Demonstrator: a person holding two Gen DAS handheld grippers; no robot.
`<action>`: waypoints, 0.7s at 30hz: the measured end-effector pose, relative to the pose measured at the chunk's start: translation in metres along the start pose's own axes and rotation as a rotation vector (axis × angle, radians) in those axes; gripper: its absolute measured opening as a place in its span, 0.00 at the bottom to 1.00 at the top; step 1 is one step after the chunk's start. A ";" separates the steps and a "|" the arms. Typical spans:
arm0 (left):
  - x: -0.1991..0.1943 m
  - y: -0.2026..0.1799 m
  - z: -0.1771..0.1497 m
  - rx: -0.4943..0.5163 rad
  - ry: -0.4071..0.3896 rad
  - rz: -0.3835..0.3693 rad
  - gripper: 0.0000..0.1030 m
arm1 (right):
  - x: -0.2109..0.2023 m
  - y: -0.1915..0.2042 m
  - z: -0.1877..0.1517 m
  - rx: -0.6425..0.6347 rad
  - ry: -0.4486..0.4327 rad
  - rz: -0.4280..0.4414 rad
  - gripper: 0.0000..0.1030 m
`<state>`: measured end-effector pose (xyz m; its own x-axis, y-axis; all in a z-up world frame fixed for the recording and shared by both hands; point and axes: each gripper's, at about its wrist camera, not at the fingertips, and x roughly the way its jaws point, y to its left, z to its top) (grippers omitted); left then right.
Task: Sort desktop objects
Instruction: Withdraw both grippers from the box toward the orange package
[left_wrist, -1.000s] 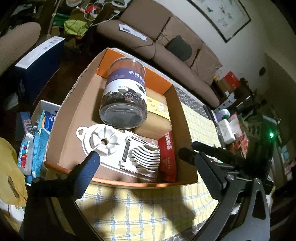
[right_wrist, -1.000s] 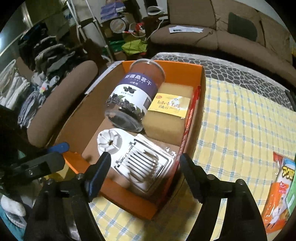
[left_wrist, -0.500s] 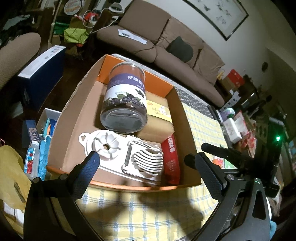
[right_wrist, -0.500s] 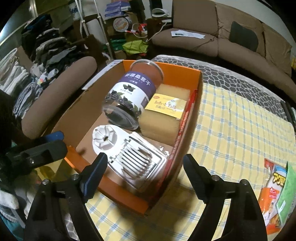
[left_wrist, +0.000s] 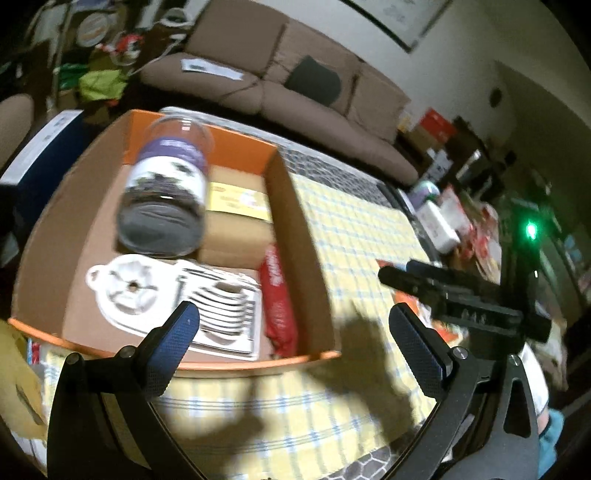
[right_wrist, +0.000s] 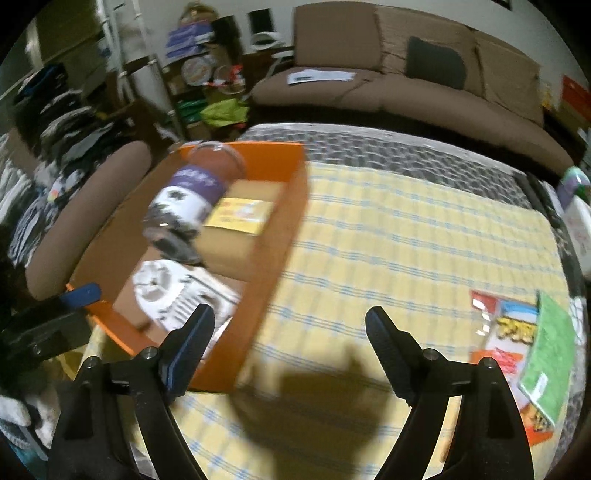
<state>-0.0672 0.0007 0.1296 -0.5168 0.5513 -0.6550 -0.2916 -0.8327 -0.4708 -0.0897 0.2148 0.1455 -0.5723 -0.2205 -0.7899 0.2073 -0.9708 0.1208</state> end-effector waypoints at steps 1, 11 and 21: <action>0.003 -0.008 -0.002 0.015 0.007 -0.005 1.00 | -0.004 -0.010 -0.002 0.015 -0.004 -0.010 0.83; 0.029 -0.076 -0.019 0.100 0.079 -0.050 1.00 | -0.042 -0.117 -0.028 0.184 -0.045 -0.138 0.83; 0.084 -0.174 -0.030 0.189 0.150 -0.114 1.00 | -0.071 -0.212 -0.068 0.329 -0.069 -0.261 0.84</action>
<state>-0.0352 0.1936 0.1389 -0.3512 0.6320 -0.6908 -0.4932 -0.7520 -0.4373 -0.0386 0.4423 0.1349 -0.6261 0.0422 -0.7786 -0.2094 -0.9710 0.1158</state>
